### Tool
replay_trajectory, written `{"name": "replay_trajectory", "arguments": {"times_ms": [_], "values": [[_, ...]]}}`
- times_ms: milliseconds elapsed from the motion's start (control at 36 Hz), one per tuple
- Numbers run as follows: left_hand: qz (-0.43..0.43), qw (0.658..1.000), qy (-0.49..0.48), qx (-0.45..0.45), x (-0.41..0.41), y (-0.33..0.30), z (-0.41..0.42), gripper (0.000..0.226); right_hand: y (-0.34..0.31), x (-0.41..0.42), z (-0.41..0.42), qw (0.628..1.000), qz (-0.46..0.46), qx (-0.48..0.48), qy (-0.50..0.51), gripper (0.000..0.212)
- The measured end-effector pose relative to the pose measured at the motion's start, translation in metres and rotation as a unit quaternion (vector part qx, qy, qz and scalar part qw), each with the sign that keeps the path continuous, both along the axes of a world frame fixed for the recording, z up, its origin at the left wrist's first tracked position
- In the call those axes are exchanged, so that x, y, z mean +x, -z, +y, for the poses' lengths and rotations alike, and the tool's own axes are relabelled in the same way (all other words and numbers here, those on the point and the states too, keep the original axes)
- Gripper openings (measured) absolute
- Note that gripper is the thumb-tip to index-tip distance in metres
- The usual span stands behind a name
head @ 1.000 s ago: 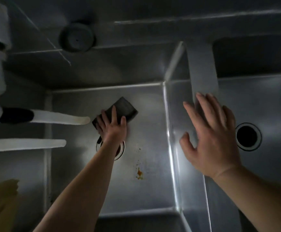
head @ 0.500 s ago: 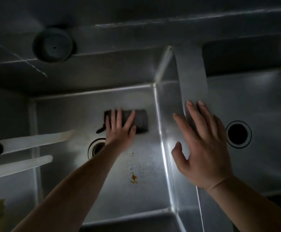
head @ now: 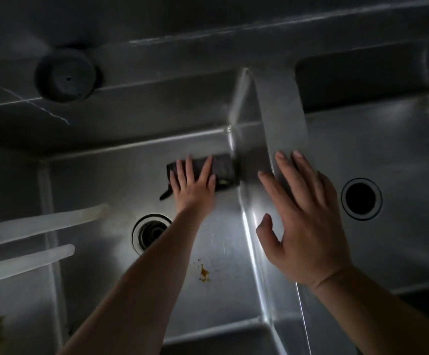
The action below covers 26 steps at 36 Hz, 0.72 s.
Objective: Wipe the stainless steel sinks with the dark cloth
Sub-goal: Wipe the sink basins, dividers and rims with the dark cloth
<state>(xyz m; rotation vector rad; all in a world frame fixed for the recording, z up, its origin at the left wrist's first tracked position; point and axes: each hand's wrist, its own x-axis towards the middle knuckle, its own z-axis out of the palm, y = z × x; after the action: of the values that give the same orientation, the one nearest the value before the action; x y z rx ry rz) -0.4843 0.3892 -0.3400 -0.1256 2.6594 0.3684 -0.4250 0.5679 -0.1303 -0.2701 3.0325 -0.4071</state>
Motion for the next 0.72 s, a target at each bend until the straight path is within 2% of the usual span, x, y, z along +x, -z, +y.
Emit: {"name": "replay_trajectory", "arguments": {"times_ms": [111, 194, 278, 333, 389, 444, 611, 667, 722], "values": [[-0.009, 0.997, -0.077, 0.009, -0.052, -0.004, 0.028, 0.055, 0.000, 0.000, -0.001, 1.000, -0.007, -0.001, 0.005, 0.063], [0.001, 0.994, -0.109, 0.025, -0.057, -0.015, 0.044, 0.057, 0.001, 0.001, 0.001, 1.000, 0.000, -0.010, 0.003, 0.060], [0.025, 0.998, -0.036, 0.038, -0.039, -0.016, 0.045, 0.056, 0.002, 0.001, 0.002, 1.000, 0.010, -0.017, 0.003, 0.059], [0.027, 0.999, 0.030, 0.011, -0.030, -0.008, 0.035, 0.057, 0.003, 0.001, 0.002, 1.000, 0.016, -0.026, 0.004, 0.058], [0.026, 0.998, 0.049, -0.023, -0.031, -0.002, 0.025, 0.058, 0.003, 0.002, 0.002, 0.999, 0.020, -0.034, 0.005, 0.057], [0.007, 0.999, 0.018, -0.033, -0.041, -0.006, 0.023, 0.058, 0.004, 0.002, 0.002, 0.999, 0.023, -0.037, 0.007, 0.057], [-0.085, 0.977, -0.191, 0.030, -0.072, -0.035, 0.071, 0.080, 0.002, 0.003, -0.001, 0.999, 0.010, -0.031, 0.011, 0.057], [-0.081, 0.973, -0.210, 0.046, -0.073, -0.035, 0.078, 0.077, 0.001, 0.003, -0.001, 0.999, 0.008, -0.031, 0.011, 0.058], [-0.080, 0.980, -0.181, 0.033, -0.071, -0.028, 0.077, 0.077, 0.001, 0.002, 0.000, 0.999, 0.009, -0.032, 0.010, 0.059]]}}
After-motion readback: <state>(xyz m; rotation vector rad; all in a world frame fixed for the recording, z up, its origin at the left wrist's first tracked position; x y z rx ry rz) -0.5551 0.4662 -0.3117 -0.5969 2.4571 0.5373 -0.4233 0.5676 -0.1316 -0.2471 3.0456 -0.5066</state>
